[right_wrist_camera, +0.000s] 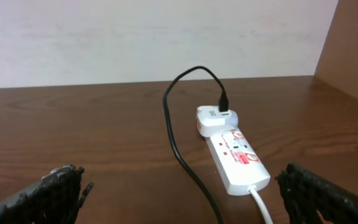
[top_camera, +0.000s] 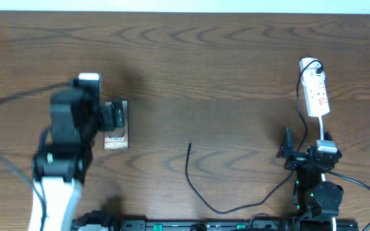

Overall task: Plug charger to phone and switch on socket
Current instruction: 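Move the left gripper forward over the dark Galaxy phone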

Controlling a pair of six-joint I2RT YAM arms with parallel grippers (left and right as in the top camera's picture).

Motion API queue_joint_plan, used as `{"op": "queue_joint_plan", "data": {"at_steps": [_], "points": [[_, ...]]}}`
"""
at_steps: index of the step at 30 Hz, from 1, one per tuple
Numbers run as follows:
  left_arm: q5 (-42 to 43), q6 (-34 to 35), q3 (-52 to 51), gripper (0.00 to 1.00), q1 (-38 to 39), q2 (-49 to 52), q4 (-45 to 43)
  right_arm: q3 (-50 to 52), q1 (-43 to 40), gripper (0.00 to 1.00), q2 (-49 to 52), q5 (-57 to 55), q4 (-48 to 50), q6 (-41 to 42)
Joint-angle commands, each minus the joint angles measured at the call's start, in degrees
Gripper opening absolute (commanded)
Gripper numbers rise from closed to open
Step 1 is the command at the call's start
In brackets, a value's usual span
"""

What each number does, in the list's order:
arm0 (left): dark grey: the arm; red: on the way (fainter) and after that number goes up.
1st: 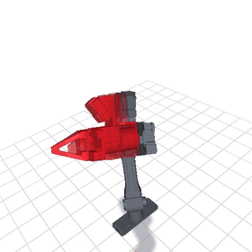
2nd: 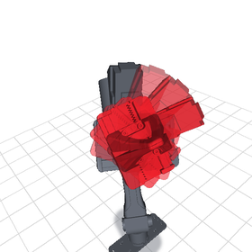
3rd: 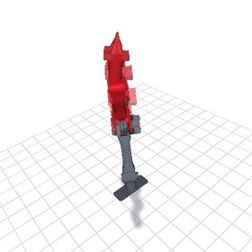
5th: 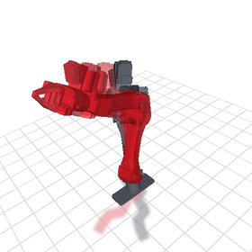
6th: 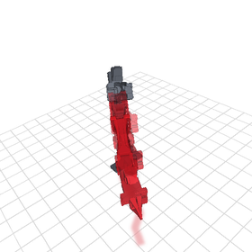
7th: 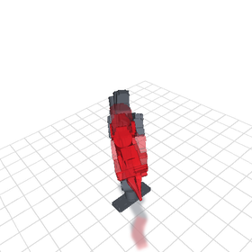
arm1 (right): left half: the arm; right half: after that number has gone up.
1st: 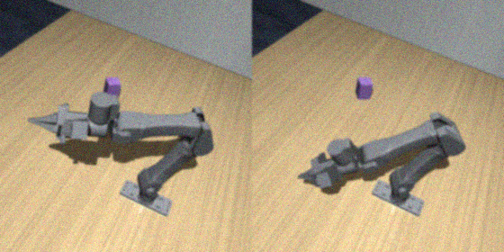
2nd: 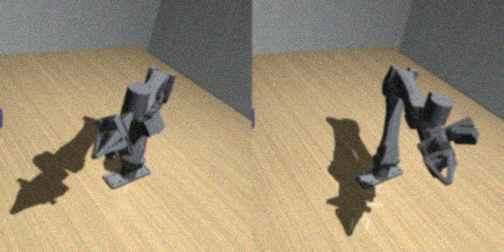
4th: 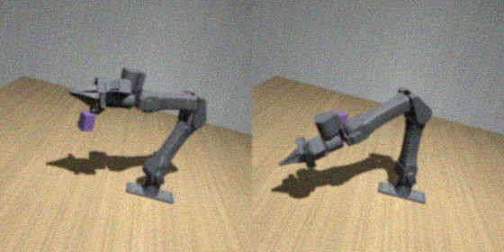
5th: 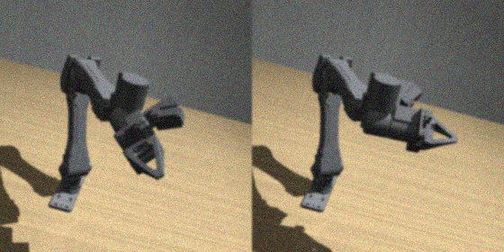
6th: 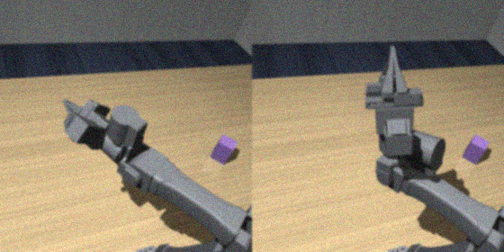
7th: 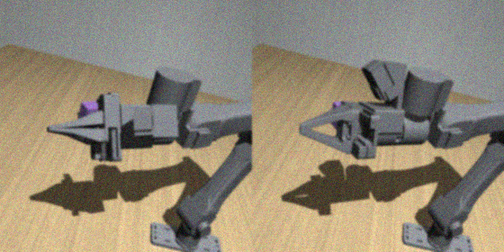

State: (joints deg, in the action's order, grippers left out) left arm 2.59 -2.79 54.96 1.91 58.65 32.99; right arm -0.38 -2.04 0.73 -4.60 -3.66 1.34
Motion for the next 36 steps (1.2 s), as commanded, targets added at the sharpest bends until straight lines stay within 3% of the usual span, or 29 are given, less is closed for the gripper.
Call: {"op": "queue_joint_plan", "data": {"at_steps": [1, 7, 16, 17, 19, 20, 21, 22, 23, 24, 36], "points": [[-0.66, 0.07, 12.63, 0.93, -0.35, 10.93, 9.38, 0.07, 0.63, 0.99, -0.24, -0.63, -0.20, 0.72], [-0.66, 0.07, 25.62, 0.93, -0.35, 25.92, 24.48, 0.09, 0.63, 0.99, -0.24, -0.61, -0.22, 0.72], [-0.02, 0.09, 26.01, 0.93, -0.33, 35.82, 26.12, 0.07, 0.63, 0.99, -0.24, -0.61, -0.22, 0.74], [-0.04, 0.09, 25.99, 0.89, -0.35, 36.39, 26.10, 0.07, 0.63, 0.99, -0.24, -0.61, -0.22, 0.74], [-0.09, 0.07, 25.99, 0.20, -0.35, 37.27, 26.12, 0.07, 0.63, 0.99, -0.24, -0.61, -0.22, 0.74], [-0.04, 0.09, 25.97, 0.08, -0.35, 37.53, 26.14, 0.07, 0.63, 0.99, -0.24, -0.61, -0.22, 0.74], [-0.04, 0.11, 25.92, 0.08, -0.33, 37.62, 26.12, 0.07, 0.63, 0.99, -0.24, -0.61, -0.22, 0.74], [-0.04, 0.11, 25.90, 0.25, -0.33, 37.70, 26.10, 0.07, 0.63, 0.99, -0.24, -0.61, -0.22, 0.74], [-0.02, 0.11, 25.90, 0.77, -0.33, 37.70, 26.14, 0.07, 0.63, 0.99, -0.24, -0.61, -0.22, 0.74], [-0.02, 0.11, 25.90, 0.98, -0.33, 37.70, 26.14, 0.07, 0.63, 0.99, -0.24, -0.61, -0.22, 0.72], [-0.04, 1.73, 22.18, 0.98, -0.33, 37.70, 24.90, 0.07, 0.63, 0.99, -0.24, -0.61, -0.22, 0.74]]}}
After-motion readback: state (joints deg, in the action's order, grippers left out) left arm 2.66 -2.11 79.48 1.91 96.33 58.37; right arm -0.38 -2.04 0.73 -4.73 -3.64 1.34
